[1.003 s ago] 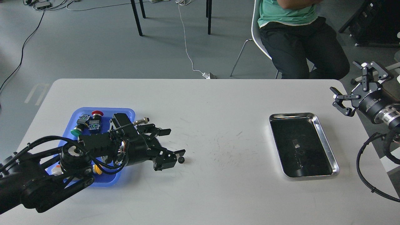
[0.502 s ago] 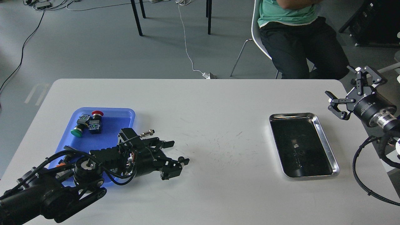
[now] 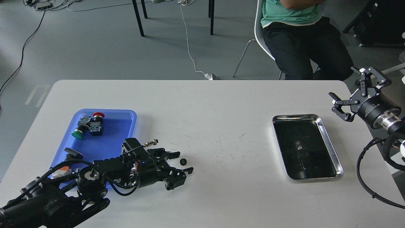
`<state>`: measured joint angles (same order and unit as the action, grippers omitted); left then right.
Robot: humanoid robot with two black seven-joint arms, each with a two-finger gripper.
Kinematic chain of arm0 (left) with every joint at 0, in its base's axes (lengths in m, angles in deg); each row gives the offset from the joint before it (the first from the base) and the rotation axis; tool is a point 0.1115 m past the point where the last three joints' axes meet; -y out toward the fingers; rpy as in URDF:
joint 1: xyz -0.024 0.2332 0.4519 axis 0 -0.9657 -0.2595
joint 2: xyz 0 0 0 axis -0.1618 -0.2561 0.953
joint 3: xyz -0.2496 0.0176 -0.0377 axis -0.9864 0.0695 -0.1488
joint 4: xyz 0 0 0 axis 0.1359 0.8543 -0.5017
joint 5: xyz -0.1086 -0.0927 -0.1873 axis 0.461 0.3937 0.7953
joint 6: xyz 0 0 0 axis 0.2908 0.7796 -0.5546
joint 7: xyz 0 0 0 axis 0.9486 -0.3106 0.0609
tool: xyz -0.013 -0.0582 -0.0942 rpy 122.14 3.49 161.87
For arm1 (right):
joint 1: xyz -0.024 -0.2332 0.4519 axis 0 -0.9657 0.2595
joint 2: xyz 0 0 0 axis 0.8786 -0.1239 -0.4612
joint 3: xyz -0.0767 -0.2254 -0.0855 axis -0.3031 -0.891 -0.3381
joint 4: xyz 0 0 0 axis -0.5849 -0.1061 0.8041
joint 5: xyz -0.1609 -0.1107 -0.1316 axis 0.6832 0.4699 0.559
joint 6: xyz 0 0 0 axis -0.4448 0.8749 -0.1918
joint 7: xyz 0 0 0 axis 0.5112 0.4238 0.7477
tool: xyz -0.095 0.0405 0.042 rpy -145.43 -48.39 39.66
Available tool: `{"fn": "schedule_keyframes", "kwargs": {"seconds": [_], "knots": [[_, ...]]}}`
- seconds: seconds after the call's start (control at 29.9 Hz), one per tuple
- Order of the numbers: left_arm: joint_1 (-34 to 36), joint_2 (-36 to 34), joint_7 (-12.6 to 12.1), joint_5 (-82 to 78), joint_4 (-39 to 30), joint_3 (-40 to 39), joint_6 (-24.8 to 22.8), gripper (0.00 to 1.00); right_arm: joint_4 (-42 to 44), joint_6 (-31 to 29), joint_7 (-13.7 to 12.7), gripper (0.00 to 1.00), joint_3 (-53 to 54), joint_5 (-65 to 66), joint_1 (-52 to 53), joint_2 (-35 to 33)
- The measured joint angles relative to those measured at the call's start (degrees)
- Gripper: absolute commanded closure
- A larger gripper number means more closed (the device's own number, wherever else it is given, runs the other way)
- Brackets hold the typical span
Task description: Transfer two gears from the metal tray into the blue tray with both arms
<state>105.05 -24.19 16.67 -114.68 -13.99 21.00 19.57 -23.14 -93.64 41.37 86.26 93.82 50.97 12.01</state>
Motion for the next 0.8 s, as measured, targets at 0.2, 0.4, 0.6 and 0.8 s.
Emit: {"fn": "schedule_keyframes", "kwargs": {"seconds": [0.2,0.4,0.6,0.8], "knots": [[-0.1,0.2,-0.1,0.0,0.9,-0.1,0.1,0.50,-0.1,0.0,0.0,0.03,0.0,0.0,0.1,0.0],[-0.1,0.7,-0.2,0.0,2.2,-0.1,0.2,0.70,-0.1,0.0,0.0,0.03,0.0,0.0,0.1,0.0],[-0.1,0.8,-0.2,0.0,3.0,-0.1,0.3,0.90,0.0,0.0,0.0,0.03,0.0,0.0,0.1,0.0],[0.0,-0.2,0.2,0.0,2.8,0.0,0.6,0.91,0.0,0.0,0.0,0.03,0.1,0.1,0.1,0.0]]}}
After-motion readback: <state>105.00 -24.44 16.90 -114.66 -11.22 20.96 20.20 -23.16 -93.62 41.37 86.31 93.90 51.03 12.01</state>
